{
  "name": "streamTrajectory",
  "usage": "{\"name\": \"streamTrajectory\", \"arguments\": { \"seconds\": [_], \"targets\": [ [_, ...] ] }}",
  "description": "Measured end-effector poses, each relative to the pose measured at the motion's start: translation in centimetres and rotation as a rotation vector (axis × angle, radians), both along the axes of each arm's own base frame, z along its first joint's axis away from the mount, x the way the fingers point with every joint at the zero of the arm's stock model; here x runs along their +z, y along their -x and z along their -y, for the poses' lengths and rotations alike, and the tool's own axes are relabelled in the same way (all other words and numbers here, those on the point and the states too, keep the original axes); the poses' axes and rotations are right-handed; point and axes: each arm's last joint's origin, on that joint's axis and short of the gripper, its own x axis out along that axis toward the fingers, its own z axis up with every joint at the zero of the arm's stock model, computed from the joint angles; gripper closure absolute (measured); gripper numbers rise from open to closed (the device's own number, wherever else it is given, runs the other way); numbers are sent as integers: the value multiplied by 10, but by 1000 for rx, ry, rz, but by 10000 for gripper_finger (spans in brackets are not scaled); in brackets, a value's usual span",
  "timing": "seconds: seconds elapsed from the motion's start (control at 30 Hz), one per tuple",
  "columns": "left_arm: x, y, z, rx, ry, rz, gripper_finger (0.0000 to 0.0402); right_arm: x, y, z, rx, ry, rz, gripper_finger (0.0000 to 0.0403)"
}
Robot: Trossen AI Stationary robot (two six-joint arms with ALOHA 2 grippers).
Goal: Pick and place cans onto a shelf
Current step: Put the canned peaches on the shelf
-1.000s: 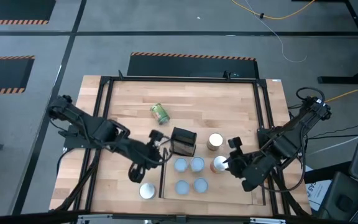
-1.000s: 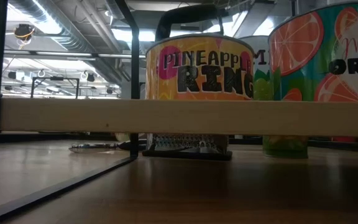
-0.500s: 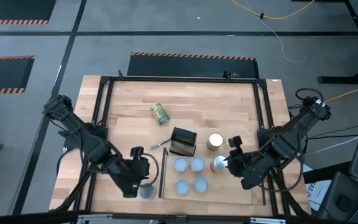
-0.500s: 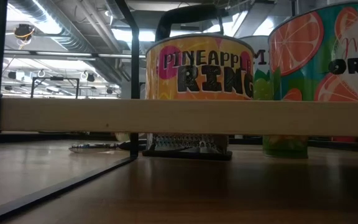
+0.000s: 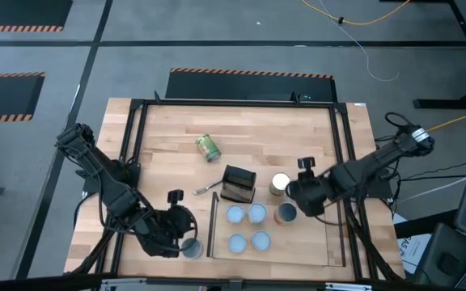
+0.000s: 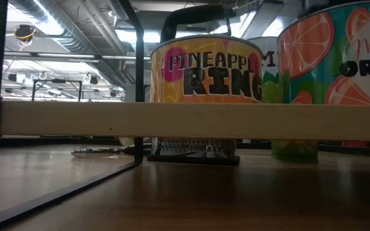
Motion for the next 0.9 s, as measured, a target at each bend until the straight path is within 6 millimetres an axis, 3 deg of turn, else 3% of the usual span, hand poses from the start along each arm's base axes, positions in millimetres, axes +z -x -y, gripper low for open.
{"name": "streamTrajectory", "arguments": {
  "seconds": [0.43,0.67,0.9],
  "targets": [
    [1,-2,-4,75,-72,66,338,-26,-9,71,-286,-242,143,283],
    [2,-2,-4,91,-88,80,338,-34,-18,93,-371,-302,188,283],
    [1,-2,-4,91,-87,80,338,-34,-18,99,-385,-349,182,283]
  ]
}}
